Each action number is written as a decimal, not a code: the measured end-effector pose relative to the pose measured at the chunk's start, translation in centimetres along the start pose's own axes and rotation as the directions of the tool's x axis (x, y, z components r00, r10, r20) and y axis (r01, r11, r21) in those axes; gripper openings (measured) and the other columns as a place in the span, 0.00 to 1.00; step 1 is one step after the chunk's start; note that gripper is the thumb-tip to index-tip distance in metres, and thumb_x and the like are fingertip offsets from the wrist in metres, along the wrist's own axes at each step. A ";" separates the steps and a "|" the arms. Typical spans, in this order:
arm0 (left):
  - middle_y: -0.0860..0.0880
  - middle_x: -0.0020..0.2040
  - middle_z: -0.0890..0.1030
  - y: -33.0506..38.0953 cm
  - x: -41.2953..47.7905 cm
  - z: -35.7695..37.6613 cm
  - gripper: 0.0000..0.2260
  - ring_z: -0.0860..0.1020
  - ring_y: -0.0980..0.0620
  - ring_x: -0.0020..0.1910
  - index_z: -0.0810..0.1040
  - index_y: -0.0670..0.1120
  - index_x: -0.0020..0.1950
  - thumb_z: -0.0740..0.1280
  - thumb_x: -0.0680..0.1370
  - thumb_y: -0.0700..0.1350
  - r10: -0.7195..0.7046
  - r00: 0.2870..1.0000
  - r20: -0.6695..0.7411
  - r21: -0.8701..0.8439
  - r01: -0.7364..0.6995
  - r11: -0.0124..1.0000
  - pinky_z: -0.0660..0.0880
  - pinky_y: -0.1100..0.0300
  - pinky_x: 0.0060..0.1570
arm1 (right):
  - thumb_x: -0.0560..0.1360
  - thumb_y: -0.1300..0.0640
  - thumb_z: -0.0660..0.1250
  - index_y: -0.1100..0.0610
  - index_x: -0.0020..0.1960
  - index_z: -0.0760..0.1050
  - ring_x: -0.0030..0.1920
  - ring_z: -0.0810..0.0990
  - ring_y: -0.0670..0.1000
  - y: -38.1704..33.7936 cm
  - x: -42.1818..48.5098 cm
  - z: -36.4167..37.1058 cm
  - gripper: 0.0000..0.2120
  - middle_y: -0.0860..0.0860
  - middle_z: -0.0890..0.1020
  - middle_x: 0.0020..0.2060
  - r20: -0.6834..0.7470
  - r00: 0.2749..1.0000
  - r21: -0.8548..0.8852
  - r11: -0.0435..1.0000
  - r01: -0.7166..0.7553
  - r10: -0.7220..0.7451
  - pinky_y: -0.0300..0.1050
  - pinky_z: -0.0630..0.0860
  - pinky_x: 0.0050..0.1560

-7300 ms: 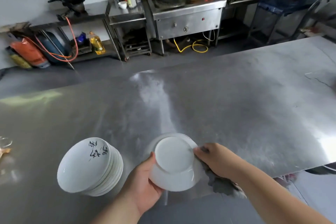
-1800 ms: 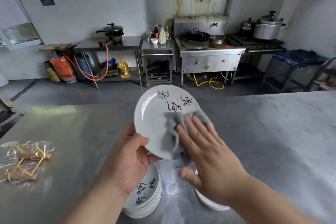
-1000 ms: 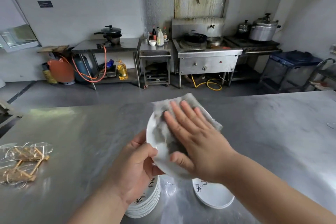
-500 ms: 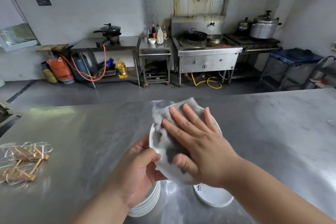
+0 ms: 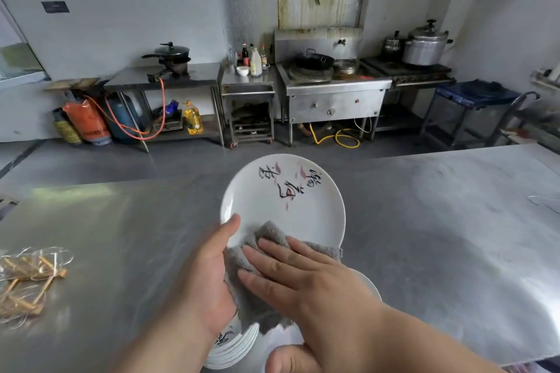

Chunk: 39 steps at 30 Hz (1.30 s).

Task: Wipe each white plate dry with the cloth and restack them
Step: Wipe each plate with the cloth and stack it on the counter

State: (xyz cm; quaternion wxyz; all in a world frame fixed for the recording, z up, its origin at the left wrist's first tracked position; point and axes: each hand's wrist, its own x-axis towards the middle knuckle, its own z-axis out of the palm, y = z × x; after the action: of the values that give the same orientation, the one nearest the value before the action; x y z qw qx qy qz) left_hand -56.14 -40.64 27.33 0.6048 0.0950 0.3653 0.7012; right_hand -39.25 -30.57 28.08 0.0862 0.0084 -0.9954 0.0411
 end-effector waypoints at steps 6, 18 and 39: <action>0.35 0.59 0.86 0.0 1.3 0.1 0.20 0.88 0.42 0.49 0.84 0.40 0.64 0.68 0.75 0.46 0.249 0.952 -0.179 0.076 -0.239 0.968 0.84 0.47 0.39 | 0.77 0.25 0.36 0.53 0.84 0.58 0.84 0.49 0.54 2.3 -1.4 -1.2 0.47 0.51 0.55 0.83 -0.025 0.967 -0.120 0.960 -0.254 0.253 0.61 0.58 0.81; 0.36 0.58 0.86 0.0 2.1 0.3 0.19 0.88 0.41 0.49 0.81 0.39 0.66 0.64 0.76 0.39 0.301 0.934 -0.195 0.071 -0.292 0.954 0.85 0.46 0.38 | 0.76 0.24 0.33 0.53 0.85 0.51 0.84 0.42 0.52 4.0 -1.5 0.2 0.48 0.51 0.48 0.84 -0.059 0.949 -0.115 0.942 -0.314 0.309 0.59 0.51 0.82; 0.34 0.63 0.83 -0.5 3.1 1.9 0.29 0.85 0.38 0.57 0.78 0.38 0.71 0.67 0.69 0.41 0.279 0.927 -0.250 0.069 -0.271 0.960 0.83 0.43 0.56 | 0.81 0.29 0.43 0.58 0.84 0.55 0.84 0.50 0.58 1.4 0.0 4.4 0.43 0.56 0.54 0.84 -0.264 0.925 0.051 0.962 -0.269 0.273 0.61 0.53 0.82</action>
State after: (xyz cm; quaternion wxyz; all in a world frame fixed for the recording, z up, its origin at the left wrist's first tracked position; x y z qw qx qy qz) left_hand -55.48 -37.00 27.41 0.4465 0.0637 0.4355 0.7791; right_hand -40.05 -29.58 23.69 0.2138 -0.1343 -0.9657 0.0603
